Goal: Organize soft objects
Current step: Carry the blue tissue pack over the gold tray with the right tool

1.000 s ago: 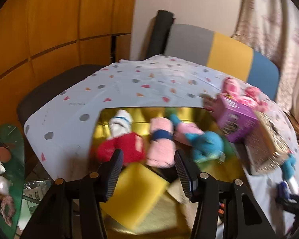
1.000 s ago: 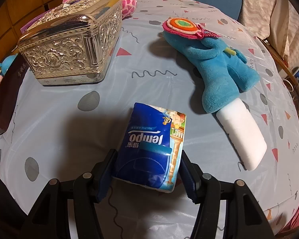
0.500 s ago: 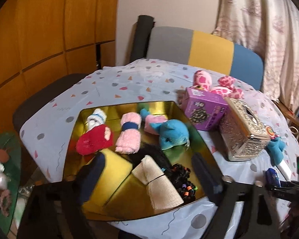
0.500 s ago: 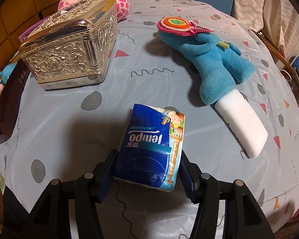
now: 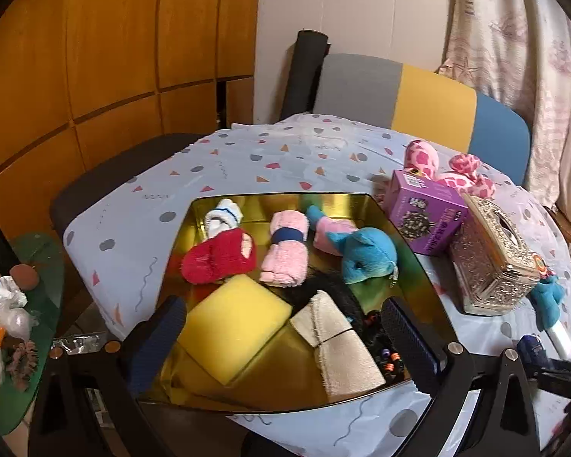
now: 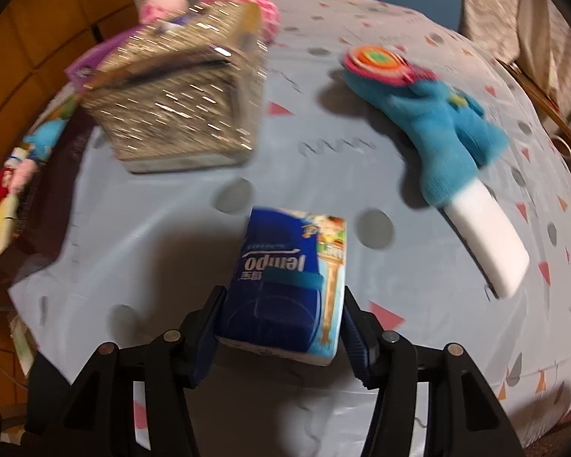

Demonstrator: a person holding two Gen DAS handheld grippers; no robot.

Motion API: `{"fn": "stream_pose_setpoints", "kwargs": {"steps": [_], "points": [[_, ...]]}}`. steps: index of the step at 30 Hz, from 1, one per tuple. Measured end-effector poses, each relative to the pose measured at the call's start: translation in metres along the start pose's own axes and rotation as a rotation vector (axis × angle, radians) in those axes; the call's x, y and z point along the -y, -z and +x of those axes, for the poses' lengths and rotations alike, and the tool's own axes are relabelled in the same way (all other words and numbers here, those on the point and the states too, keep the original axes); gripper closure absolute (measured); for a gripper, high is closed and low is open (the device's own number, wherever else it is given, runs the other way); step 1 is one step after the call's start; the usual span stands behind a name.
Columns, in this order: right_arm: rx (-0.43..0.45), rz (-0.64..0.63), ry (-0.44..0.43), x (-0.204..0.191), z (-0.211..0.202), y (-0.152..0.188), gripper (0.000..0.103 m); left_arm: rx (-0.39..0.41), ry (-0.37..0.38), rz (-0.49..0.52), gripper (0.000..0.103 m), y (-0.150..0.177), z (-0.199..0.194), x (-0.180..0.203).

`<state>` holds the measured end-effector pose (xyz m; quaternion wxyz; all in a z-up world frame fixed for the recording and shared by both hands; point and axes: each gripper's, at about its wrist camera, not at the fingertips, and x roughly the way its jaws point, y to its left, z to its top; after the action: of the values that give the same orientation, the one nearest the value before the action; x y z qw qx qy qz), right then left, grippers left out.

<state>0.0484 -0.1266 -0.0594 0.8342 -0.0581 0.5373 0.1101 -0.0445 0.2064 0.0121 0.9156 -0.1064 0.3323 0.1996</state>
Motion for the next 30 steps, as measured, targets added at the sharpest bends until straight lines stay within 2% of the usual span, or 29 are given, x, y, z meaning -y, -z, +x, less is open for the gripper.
{"fn": "stream_pose_setpoints", "kwargs": {"steps": [3,7,13,21,25,30], "points": [[0.034,-0.046,-0.051,-0.019,-0.015,-0.009,0.049,0.002,-0.013,-0.011,0.0,0.001,0.0,-0.005],[0.102,-0.179,-0.103,-0.06,-0.037,-0.021,0.049,-0.005,-0.025,-0.023,0.0,0.002,0.002,-0.01],[0.159,-0.306,-0.164,-0.11,-0.049,-0.042,0.05,-0.007,-0.048,-0.038,0.0,0.003,0.002,-0.019],[0.208,-0.405,-0.351,-0.179,-0.059,-0.075,0.05,0.014,-0.077,-0.077,0.0,-0.001,-0.004,-0.037],[0.19,-0.453,-0.362,-0.216,-0.042,-0.079,0.05,0.026,-0.099,-0.084,0.0,-0.001,-0.007,-0.046],[0.154,-0.471,-0.346,-0.243,-0.02,-0.08,0.05,0.009,-0.11,-0.085,0.0,0.002,-0.003,-0.052]]}}
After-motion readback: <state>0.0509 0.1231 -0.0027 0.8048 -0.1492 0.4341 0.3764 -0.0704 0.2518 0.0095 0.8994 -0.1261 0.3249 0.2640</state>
